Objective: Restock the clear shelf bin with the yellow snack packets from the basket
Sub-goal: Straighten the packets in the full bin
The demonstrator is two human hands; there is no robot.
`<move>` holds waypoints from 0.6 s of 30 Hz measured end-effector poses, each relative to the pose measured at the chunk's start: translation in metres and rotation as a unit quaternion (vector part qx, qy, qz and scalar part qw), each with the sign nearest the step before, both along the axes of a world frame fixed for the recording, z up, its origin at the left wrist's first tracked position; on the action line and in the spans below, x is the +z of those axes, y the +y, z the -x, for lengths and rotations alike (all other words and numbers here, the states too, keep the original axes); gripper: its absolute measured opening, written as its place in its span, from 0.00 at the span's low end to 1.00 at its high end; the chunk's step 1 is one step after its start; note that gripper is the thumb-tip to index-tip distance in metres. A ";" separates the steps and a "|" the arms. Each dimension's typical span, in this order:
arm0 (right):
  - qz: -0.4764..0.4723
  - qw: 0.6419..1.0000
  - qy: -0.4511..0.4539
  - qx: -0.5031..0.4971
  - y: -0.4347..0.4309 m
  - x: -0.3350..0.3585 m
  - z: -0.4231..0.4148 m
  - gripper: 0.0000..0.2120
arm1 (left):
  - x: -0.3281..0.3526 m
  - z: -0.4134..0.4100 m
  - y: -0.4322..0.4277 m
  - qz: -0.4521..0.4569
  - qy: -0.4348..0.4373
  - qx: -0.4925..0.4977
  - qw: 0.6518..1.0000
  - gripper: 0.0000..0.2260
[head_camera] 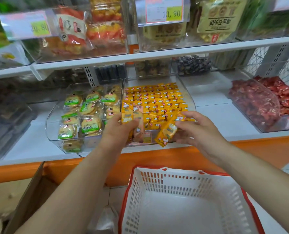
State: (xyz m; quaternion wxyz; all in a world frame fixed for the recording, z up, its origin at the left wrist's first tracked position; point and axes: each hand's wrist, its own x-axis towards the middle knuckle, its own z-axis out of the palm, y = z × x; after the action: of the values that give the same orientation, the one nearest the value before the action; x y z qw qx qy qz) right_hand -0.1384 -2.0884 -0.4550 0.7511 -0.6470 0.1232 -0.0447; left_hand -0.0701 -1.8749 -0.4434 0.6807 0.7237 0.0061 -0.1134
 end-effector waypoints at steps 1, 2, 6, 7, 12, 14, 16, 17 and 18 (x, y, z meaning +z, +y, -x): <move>0.015 1.000 -0.017 -0.021 0.000 0.001 -0.001 0.18 | 0.001 -0.003 0.007 0.003 -0.006 0.017 1.000 0.06; 0.033 0.998 -0.032 -0.039 0.000 0.002 -0.004 0.18 | 0.001 -0.005 0.014 0.009 -0.012 0.025 1.000 0.07; 0.078 0.993 -0.064 -0.060 0.010 0.009 -0.025 0.16 | 0.001 -0.010 0.033 0.008 -0.023 0.028 0.999 0.05; 0.093 0.992 -0.071 -0.053 0.015 0.011 -0.033 0.15 | 0.000 -0.011 0.036 0.010 -0.024 0.031 0.999 0.04; 0.408 0.904 -0.125 0.013 0.032 0.012 -0.069 0.15 | 0.001 -0.012 0.048 0.019 -0.021 0.041 0.999 0.03; 0.526 0.836 -0.145 0.059 0.035 0.011 -0.079 0.16 | 0.002 -0.011 0.050 0.016 -0.026 0.040 0.999 0.02; 0.622 0.764 -0.145 0.095 0.037 0.010 -0.087 0.17 | 0.003 -0.011 0.051 0.011 -0.030 0.034 0.999 0.02; 0.653 0.737 -0.136 0.108 0.039 0.009 -0.089 0.18 | 0.003 -0.011 0.052 0.011 -0.031 0.031 0.999 0.02; 0.675 0.717 -0.125 0.120 0.041 0.008 -0.091 0.18 | 0.004 -0.011 0.053 0.011 -0.032 0.030 0.999 0.02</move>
State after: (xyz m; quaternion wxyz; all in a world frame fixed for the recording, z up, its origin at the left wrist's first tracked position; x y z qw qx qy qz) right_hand -0.0476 -2.0472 -0.4475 0.1227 -0.9803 -0.1131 -0.1056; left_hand -0.0596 -1.8221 -0.4397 0.6915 0.7190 0.0045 -0.0696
